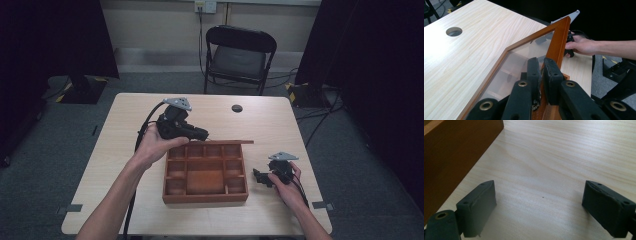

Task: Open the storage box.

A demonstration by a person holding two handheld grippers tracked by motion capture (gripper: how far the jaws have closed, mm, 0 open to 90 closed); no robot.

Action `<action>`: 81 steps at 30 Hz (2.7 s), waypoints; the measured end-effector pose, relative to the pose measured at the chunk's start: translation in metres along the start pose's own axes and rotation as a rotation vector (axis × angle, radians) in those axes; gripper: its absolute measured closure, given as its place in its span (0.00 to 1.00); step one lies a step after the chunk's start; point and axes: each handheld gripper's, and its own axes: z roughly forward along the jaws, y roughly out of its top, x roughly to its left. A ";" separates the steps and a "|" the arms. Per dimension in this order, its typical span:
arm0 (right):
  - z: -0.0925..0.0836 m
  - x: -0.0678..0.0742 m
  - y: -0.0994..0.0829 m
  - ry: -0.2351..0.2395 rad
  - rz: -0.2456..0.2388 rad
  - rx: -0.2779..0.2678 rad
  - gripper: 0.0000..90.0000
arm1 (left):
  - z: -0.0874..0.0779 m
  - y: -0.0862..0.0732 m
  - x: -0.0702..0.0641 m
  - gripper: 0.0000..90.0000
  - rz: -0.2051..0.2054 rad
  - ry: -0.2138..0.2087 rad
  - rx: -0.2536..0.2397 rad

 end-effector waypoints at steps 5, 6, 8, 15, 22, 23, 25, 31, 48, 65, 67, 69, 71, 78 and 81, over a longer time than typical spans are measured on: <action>0.000 0.000 0.000 0.000 0.000 0.000 0.12 | -0.001 0.001 0.001 0.93 -0.010 -0.001 0.002; 0.000 0.000 0.000 0.000 0.000 0.000 0.12 | -0.001 0.001 0.002 0.93 -0.008 -0.002 -0.002; 0.000 0.000 0.000 0.000 0.000 0.000 0.12 | -0.001 0.002 0.003 0.93 -0.013 -0.001 -0.005; 0.000 0.000 0.000 0.000 0.000 0.000 0.12 | 0.000 0.002 0.003 0.93 -0.014 0.004 -0.015; 0.000 0.000 0.000 0.000 0.000 0.000 0.12 | 0.000 0.001 0.005 0.93 -0.025 0.000 -0.033; 0.000 0.000 0.000 0.000 0.000 0.000 0.12 | 0.000 0.001 0.005 0.93 -0.025 0.000 -0.033; 0.000 0.000 0.000 0.000 -0.001 0.000 0.12 | 0.001 0.001 0.005 0.93 -0.029 0.005 -0.042; 0.000 0.000 0.000 0.000 0.000 0.000 0.12 | 0.001 0.001 0.004 0.93 -0.023 0.009 -0.040; 0.000 0.000 0.000 0.000 -0.001 -0.001 0.12 | 0.000 -0.001 0.005 0.93 -0.019 0.004 -0.039; 0.000 0.000 0.000 0.000 0.000 0.000 0.12 | 0.001 -0.001 0.005 0.93 -0.019 0.002 -0.045; 0.000 0.000 0.000 0.000 0.000 0.000 0.12 | 0.001 -0.001 0.005 0.93 -0.019 0.002 -0.046; 0.000 0.000 0.000 0.000 0.000 0.000 0.12 | 0.001 -0.001 0.005 0.93 -0.021 0.002 -0.046; 0.000 0.000 0.000 0.000 0.000 0.000 0.12 | 0.001 -0.001 0.005 0.93 -0.021 0.003 -0.045; 0.000 0.000 0.000 0.000 -0.001 -0.001 0.12 | 0.001 -0.001 0.005 0.93 -0.014 0.004 -0.042; 0.000 0.000 0.000 0.000 -0.001 -0.001 0.12 | 0.001 -0.001 0.005 0.93 -0.016 0.001 -0.046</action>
